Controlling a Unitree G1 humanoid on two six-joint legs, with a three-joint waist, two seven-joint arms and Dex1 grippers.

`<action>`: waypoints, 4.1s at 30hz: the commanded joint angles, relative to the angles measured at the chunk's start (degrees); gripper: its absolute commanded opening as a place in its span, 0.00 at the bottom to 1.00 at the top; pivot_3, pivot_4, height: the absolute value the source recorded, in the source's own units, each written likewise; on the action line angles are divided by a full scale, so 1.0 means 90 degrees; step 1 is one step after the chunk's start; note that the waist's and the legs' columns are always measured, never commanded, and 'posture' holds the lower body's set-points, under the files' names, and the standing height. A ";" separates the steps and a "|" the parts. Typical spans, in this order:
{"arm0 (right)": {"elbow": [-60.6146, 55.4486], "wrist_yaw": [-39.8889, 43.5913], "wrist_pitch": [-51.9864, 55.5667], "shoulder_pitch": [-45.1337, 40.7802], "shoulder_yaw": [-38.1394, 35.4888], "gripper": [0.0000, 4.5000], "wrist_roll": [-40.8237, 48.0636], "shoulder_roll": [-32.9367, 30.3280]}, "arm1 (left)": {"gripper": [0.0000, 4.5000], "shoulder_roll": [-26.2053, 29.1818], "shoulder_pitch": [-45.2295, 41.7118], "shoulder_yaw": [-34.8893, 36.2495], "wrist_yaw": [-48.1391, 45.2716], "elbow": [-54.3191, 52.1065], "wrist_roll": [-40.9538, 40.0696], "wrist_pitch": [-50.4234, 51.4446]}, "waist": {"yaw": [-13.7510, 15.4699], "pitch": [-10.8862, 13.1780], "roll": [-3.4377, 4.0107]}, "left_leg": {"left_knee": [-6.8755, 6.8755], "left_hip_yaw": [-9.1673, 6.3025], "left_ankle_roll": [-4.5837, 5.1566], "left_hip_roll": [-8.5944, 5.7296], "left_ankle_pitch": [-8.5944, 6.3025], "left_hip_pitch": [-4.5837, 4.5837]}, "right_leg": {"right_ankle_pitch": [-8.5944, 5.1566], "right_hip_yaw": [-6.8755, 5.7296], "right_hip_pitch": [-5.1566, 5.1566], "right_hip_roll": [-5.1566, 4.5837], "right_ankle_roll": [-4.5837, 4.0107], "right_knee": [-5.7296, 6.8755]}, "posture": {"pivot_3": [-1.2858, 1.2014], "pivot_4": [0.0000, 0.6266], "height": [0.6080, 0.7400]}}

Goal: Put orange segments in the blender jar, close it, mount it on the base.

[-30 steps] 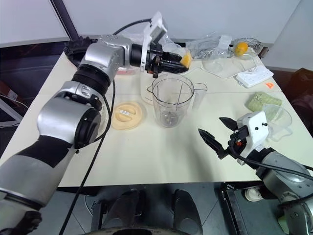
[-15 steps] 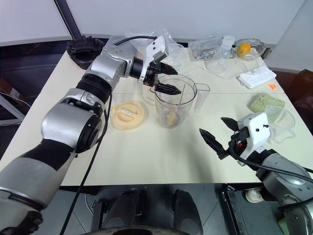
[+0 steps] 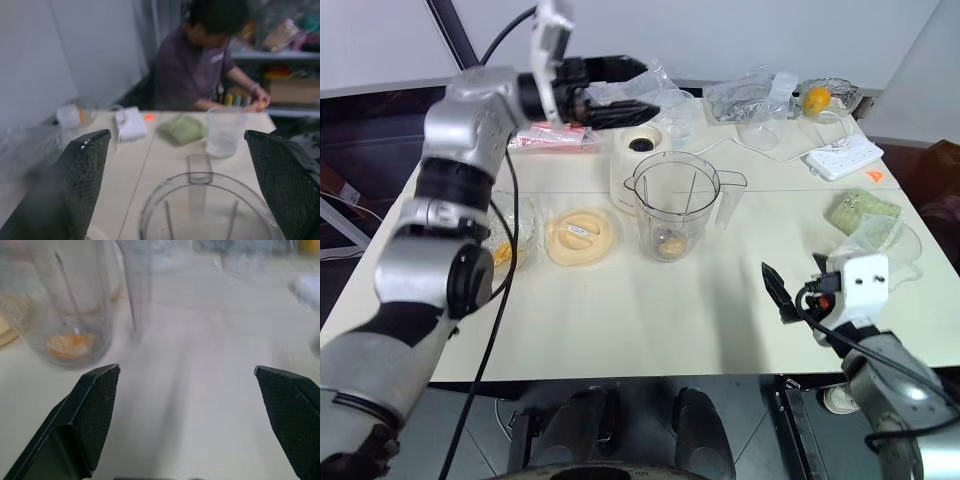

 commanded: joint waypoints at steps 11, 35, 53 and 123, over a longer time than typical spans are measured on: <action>0.1190 -0.1386 0.0194 -0.0131 -0.0488 1.00 -0.1827 -0.0010 | 0.99 0.1365 0.3490 -0.0415 0.0582 -0.5384 -0.1620 0.2368 | -0.0002 -0.0010 0.0018 | 0.0004 0.0010 -0.0012 0.0000 0.0006 0.0022 | -0.0001 0.0014 0.0015 -0.0007 -0.0031 -0.0008 | 0.52 0.24 1.00; 0.5439 -0.1551 -0.1828 -0.2219 -0.0820 1.00 -0.2817 -0.0911 | 0.99 0.2331 0.4579 -0.0452 0.1467 -0.6850 -0.3154 0.3185 | -0.0145 -0.0015 0.0038 | -0.0003 0.0024 -0.0009 -0.0002 0.0007 0.0031 | -0.0007 0.0024 0.0018 0.0007 -0.0021 -0.0008 | 0.52 0.24 1.00; 0.5834 -0.1251 -0.2209 -0.2557 -0.0501 1.00 -0.2737 -0.0886 | 0.99 0.2579 0.4701 -0.0530 0.1774 -0.6948 -0.3348 0.3106 | -0.0164 -0.0015 0.0038 | -0.0005 0.0033 -0.0009 -0.0002 0.0007 0.0041 | -0.0007 0.0039 0.0022 0.0011 -0.0021 -0.0007 | 0.52 0.24 1.00; 1.2368 -0.1143 -0.5198 -0.6258 0.0628 0.00 -0.2975 -0.2057 | 1.00 0.2837 0.4717 -0.0336 0.2919 -0.7208 -0.4229 0.3663 | -0.0337 -0.0008 0.0034 | -0.0015 0.0056 -0.0009 -0.0004 0.0007 0.0061 | -0.0006 0.0074 0.0033 0.0030 -0.0020 -0.0012 | 0.52 0.24 1.00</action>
